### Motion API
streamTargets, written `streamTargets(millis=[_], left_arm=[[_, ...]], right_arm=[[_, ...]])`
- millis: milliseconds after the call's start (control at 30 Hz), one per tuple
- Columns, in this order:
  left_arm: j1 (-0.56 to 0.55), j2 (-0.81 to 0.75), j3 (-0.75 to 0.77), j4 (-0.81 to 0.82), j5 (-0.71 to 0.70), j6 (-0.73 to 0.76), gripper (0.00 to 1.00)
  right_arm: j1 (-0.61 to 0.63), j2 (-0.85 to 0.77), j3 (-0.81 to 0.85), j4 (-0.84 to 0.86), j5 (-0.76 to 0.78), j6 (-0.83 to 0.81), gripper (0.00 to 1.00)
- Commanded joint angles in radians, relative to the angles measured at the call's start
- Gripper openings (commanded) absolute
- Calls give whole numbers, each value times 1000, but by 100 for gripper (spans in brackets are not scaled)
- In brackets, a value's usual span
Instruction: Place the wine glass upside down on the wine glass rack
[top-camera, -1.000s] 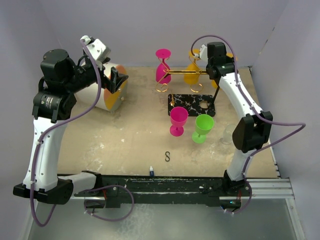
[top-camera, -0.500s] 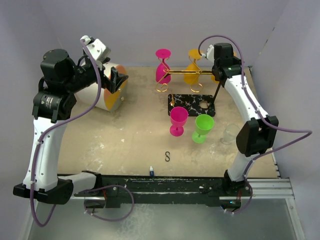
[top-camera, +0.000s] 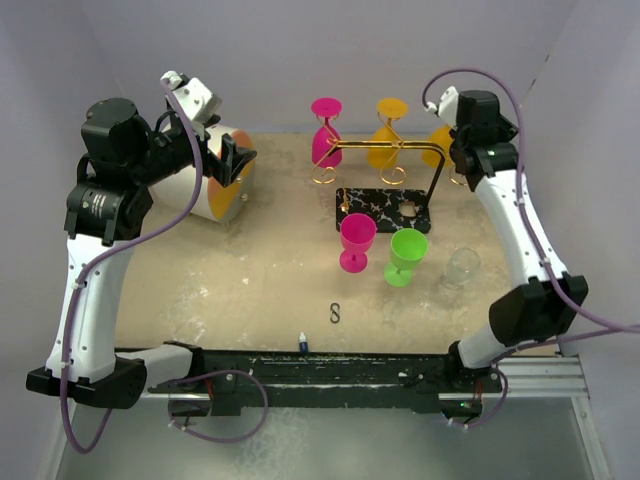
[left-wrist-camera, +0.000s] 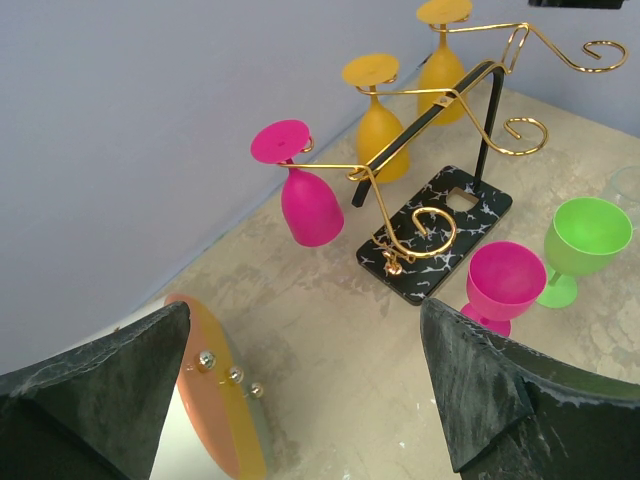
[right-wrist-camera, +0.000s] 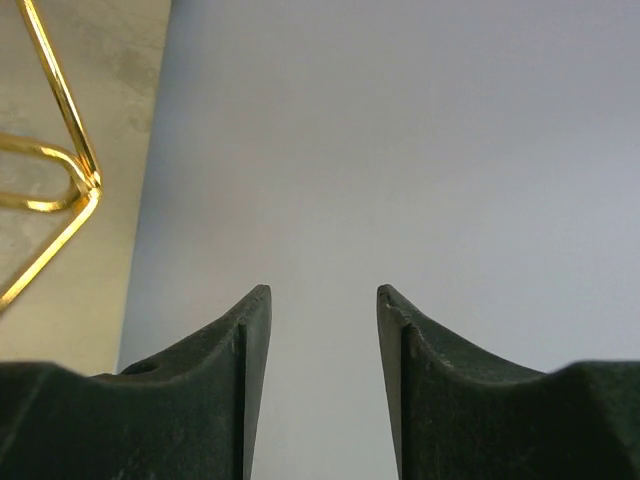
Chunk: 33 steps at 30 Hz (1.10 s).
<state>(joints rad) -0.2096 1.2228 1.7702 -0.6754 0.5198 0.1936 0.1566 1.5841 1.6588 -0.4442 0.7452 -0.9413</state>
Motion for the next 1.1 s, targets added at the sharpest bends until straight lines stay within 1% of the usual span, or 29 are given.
streamTargets(millis=[0,200,300,400,500,633,767,867,1067], left_arm=[[9,-8,-8,37,-7,-5,99],[9,0,-43,55,-36,-9,99],[9,6,-68,75,-43,-17,99],[9,7,-90,89,-39,-21,99],[9,6,-105,97,-31,-22,99],[9,-1,-121,107,-18,-24,99],[9,-16,-143,111,-12,-21,99],[9,-23,-150,113,-11,-18,99],[16,-35,-151,110,-4,-17,99]], right_arm=[[-27,-126,-2,-64,-106,130,50],[-116,-275,-70,-86,-254,253,53],[-172,-361,-144,-109,-299,314,56],[-227,-457,-232,-160,-359,374,62],[-277,-564,-334,-205,-436,420,74],[-334,-671,-482,-242,-536,454,77],[-345,-716,-555,-344,-686,495,77],[-345,-726,-582,-369,-786,500,78],[-360,-661,-602,-361,-860,495,77]])
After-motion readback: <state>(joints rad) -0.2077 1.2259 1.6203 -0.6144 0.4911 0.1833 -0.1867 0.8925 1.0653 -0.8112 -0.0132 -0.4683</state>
